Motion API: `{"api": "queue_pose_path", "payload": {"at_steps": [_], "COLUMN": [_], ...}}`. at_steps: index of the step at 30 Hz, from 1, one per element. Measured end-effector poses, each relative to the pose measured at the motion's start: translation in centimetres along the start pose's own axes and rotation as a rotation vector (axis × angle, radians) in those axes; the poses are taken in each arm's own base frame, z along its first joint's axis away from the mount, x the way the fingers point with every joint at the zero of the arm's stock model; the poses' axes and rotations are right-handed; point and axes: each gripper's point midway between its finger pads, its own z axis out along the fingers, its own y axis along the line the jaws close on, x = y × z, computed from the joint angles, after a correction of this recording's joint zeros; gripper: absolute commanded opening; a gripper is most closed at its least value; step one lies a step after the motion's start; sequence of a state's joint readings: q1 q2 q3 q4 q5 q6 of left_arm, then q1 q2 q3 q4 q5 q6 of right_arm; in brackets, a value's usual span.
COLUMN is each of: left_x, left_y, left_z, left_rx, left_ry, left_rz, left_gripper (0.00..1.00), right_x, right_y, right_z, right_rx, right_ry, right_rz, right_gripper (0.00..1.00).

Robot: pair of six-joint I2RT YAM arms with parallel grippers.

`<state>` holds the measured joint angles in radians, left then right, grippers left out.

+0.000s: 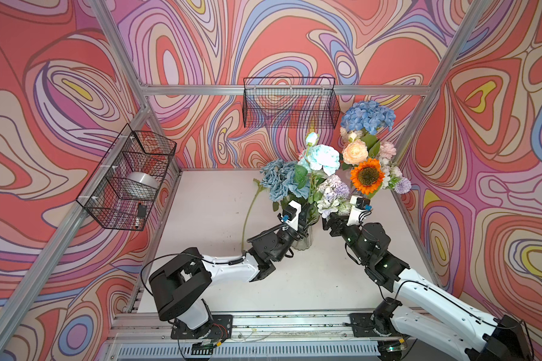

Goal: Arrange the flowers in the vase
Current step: 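Lower the white rose stems into the clear vase with the left gripper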

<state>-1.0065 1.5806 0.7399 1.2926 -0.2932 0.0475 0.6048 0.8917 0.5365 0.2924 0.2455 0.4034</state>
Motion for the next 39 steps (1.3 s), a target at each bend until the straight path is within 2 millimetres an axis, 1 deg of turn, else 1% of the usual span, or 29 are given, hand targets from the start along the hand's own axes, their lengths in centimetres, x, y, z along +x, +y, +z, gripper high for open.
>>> {"api": "queue_pose_path", "payload": {"at_steps": [10,19,21,23,24,25,29,30,33,34,39], "left_x": [3.2,5.5,5.7,5.7,5.7,5.7,5.9,5.9,6.0,6.0,5.6], "left_y": [0.6,1.1,1.1,1.0,1.0,1.0,0.5,0.3,-0.3,-0.4,-0.6], "left_z": [-0.7,-1.3,-1.4,-1.5,-1.5,-1.6,-2.3,-2.5,-3.3,-3.6,-5.2], "left_rx": [-0.055,-0.087,-0.089,-0.089,-0.088,-0.088,-0.071,-0.064,-0.044,-0.038,-0.015], "left_ry": [0.070,0.130,0.135,0.136,0.137,0.137,0.157,0.166,0.201,0.217,0.313], "left_rz": [-0.010,-0.058,-0.067,-0.079,-0.083,-0.087,-0.111,-0.113,-0.118,-0.121,-0.157], "left_gripper": [0.00,0.00,0.01,0.07,0.13,0.21,0.50,0.58,0.93,1.00,1.00], "right_x": [0.5,0.6,0.6,0.6,0.7,0.7,0.8,0.8,0.9,1.0,1.7], "right_y": [-0.2,-0.3,-0.3,-0.3,-0.3,-0.3,-0.4,-0.4,-0.1,0.0,1.0], "right_z": [-0.1,-0.2,-0.2,-0.2,-0.2,-0.2,-0.2,-0.2,-0.4,-0.5,-1.4], "right_rx": [0.003,0.005,0.005,0.006,0.007,0.007,0.008,0.007,-0.008,-0.016,-0.080], "right_ry": [0.010,0.014,0.015,0.016,0.018,0.019,0.023,0.025,0.036,0.043,0.095], "right_rz": [0.001,-0.001,-0.001,-0.002,-0.002,-0.003,-0.003,-0.004,-0.006,-0.008,-0.020], "right_gripper": [0.83,0.83,0.83,0.83,0.83,0.83,0.83,0.83,0.84,0.85,0.88]}}
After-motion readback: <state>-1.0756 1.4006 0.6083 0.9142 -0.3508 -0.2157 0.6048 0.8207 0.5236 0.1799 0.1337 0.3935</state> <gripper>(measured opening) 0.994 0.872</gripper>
